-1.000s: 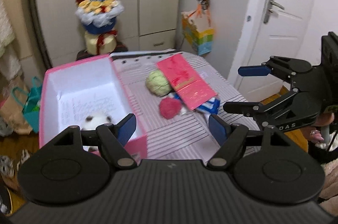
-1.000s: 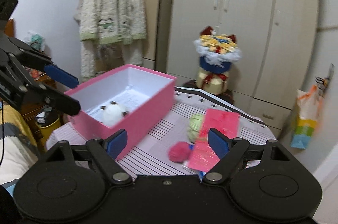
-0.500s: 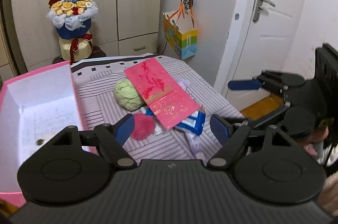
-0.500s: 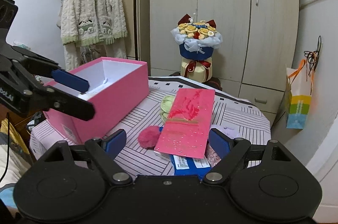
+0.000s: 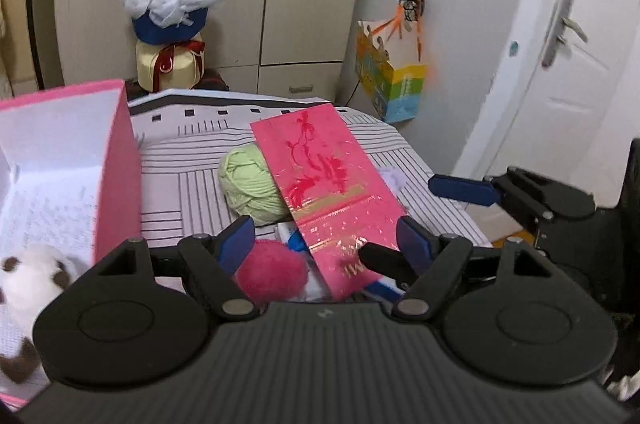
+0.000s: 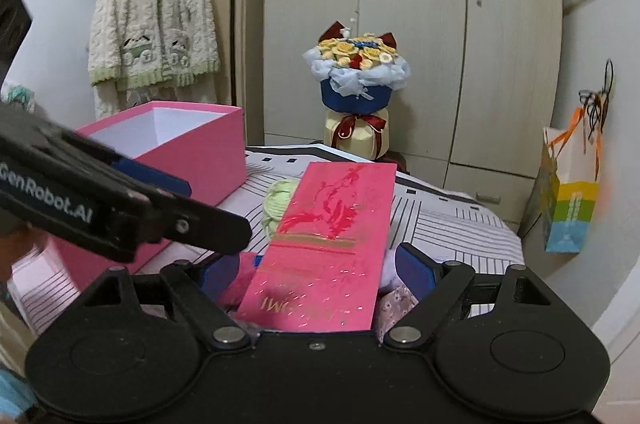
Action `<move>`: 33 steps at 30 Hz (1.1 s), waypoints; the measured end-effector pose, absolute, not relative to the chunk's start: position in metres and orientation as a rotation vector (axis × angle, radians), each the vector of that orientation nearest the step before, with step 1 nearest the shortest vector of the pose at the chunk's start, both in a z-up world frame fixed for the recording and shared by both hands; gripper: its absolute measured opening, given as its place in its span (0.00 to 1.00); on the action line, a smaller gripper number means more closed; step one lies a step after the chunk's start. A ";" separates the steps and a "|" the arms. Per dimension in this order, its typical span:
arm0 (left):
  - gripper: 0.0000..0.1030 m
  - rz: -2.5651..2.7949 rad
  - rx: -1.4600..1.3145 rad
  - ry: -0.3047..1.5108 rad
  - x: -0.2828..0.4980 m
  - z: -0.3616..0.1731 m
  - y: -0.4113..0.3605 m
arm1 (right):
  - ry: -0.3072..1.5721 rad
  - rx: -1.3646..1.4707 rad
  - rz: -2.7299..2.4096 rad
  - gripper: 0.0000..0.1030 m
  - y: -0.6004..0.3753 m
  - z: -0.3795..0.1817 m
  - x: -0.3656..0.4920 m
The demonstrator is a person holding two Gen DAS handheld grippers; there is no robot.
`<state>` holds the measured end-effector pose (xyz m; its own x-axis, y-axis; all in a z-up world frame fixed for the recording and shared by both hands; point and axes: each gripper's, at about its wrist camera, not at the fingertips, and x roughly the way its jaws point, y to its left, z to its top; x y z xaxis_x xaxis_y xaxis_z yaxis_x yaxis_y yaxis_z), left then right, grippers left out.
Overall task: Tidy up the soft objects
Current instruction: 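Move the left tool to the pink envelope and grasp its end, then lift the pink envelope with the left gripper and carry it over the box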
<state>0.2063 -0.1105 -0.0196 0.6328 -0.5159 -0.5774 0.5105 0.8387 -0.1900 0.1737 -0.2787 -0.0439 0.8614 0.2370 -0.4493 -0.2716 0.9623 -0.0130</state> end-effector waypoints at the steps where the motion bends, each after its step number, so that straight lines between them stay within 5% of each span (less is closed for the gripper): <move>1: 0.73 -0.591 -0.034 0.673 0.211 -0.024 -0.111 | 0.463 -0.068 0.260 0.86 -0.280 -0.046 0.178; 7: 0.72 -0.549 -0.120 0.676 0.233 -0.044 -0.117 | 0.505 0.016 0.254 0.86 -0.295 -0.058 0.196; 19: 0.51 -0.529 -0.264 0.748 0.252 -0.078 -0.118 | 0.579 0.015 0.299 0.89 -0.286 -0.071 0.211; 23: 0.37 -0.531 -0.285 0.735 0.249 -0.080 -0.119 | 0.584 0.005 0.300 0.90 -0.279 -0.073 0.213; 33: 0.28 -0.501 -0.233 0.714 0.243 -0.077 -0.127 | 0.586 -0.027 0.250 0.89 -0.269 -0.080 0.214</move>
